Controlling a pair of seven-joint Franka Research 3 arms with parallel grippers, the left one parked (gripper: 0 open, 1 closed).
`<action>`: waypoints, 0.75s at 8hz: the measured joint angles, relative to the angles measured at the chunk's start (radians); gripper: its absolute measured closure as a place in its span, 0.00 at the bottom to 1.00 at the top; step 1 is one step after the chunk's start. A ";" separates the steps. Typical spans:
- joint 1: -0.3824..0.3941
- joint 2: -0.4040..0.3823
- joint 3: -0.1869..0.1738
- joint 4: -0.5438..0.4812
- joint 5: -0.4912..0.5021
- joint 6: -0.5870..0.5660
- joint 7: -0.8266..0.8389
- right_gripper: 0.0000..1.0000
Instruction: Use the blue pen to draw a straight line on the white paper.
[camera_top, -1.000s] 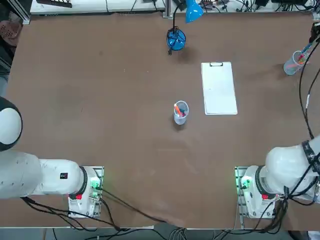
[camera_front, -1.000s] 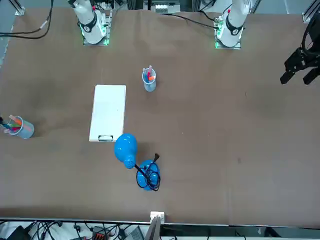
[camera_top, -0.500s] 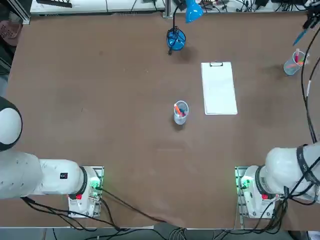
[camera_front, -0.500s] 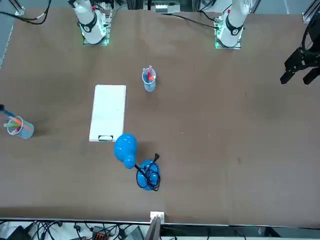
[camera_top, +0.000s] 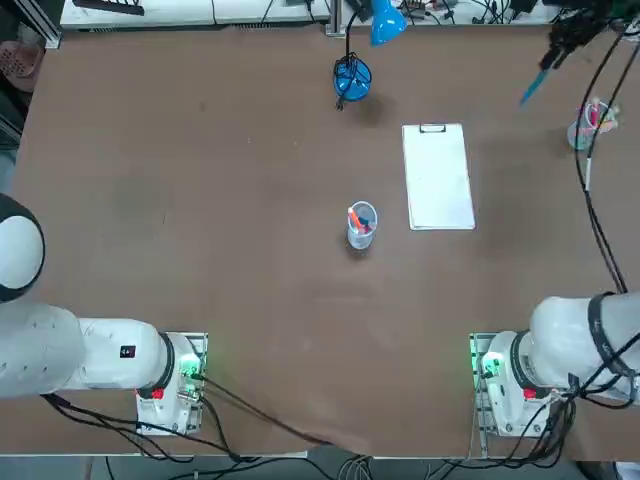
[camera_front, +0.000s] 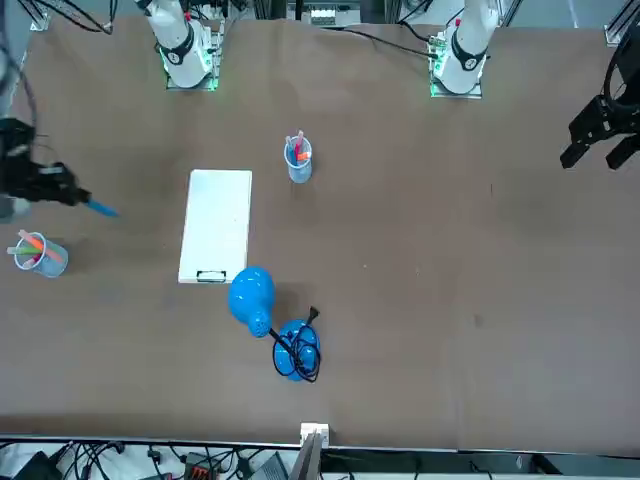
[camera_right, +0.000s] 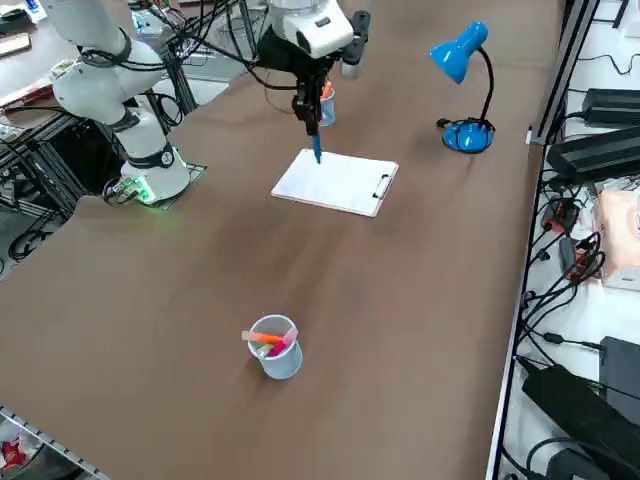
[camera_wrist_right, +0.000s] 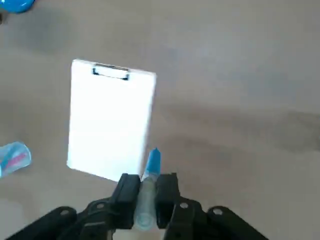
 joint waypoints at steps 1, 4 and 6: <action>0.066 -0.033 0.009 -0.097 0.001 0.084 0.070 0.79; 0.237 -0.134 0.018 -0.348 -0.031 0.251 0.195 0.79; 0.293 -0.180 0.018 -0.436 -0.121 0.280 0.247 0.79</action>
